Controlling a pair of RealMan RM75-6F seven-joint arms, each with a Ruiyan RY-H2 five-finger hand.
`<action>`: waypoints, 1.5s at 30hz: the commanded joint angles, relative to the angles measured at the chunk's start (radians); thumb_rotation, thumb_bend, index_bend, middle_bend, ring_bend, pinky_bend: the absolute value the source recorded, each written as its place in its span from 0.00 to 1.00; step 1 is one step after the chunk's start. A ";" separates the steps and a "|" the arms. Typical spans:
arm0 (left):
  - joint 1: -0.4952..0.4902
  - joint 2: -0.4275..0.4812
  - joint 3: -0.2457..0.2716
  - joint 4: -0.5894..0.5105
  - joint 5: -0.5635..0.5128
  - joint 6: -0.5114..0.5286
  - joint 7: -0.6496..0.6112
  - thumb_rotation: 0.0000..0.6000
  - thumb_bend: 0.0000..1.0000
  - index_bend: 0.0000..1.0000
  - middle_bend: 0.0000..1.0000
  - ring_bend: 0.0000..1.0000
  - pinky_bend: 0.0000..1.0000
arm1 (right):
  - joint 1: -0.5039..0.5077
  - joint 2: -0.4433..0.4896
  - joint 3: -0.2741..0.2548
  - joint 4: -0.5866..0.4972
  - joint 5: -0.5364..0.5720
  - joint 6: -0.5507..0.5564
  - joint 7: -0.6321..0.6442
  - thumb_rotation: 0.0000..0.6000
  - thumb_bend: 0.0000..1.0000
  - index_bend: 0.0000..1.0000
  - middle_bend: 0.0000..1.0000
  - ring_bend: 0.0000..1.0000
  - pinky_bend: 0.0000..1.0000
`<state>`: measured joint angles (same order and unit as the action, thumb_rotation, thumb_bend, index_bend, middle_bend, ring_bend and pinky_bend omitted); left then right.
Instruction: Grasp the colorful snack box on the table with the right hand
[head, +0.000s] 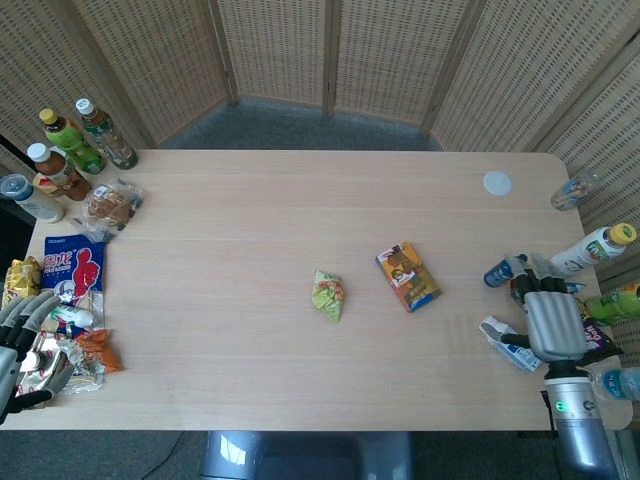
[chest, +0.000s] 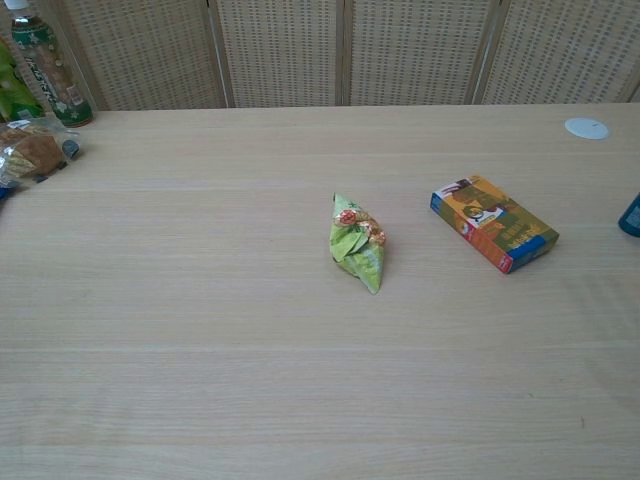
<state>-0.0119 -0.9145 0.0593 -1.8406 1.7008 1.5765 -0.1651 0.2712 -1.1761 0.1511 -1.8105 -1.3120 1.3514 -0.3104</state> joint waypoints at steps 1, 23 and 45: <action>-0.003 0.005 -0.005 -0.003 0.002 0.003 0.002 1.00 0.35 0.05 0.06 0.00 0.00 | 0.077 -0.071 0.018 0.003 0.019 -0.097 -0.023 0.80 0.05 0.00 0.13 0.00 0.00; -0.002 0.016 0.000 0.014 -0.018 -0.006 -0.017 1.00 0.35 0.05 0.06 0.00 0.00 | 0.404 -0.425 0.104 0.406 0.401 -0.444 -0.153 0.72 0.04 0.00 0.00 0.00 0.00; -0.004 0.020 0.001 0.010 -0.021 -0.013 -0.014 1.00 0.35 0.05 0.05 0.00 0.00 | 0.441 -0.547 0.091 0.683 0.461 -0.462 -0.104 0.71 0.04 0.00 0.00 0.00 0.00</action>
<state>-0.0157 -0.8947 0.0602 -1.8309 1.6796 1.5639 -0.1788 0.7141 -1.7180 0.2419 -1.1314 -0.8621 0.8796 -0.4024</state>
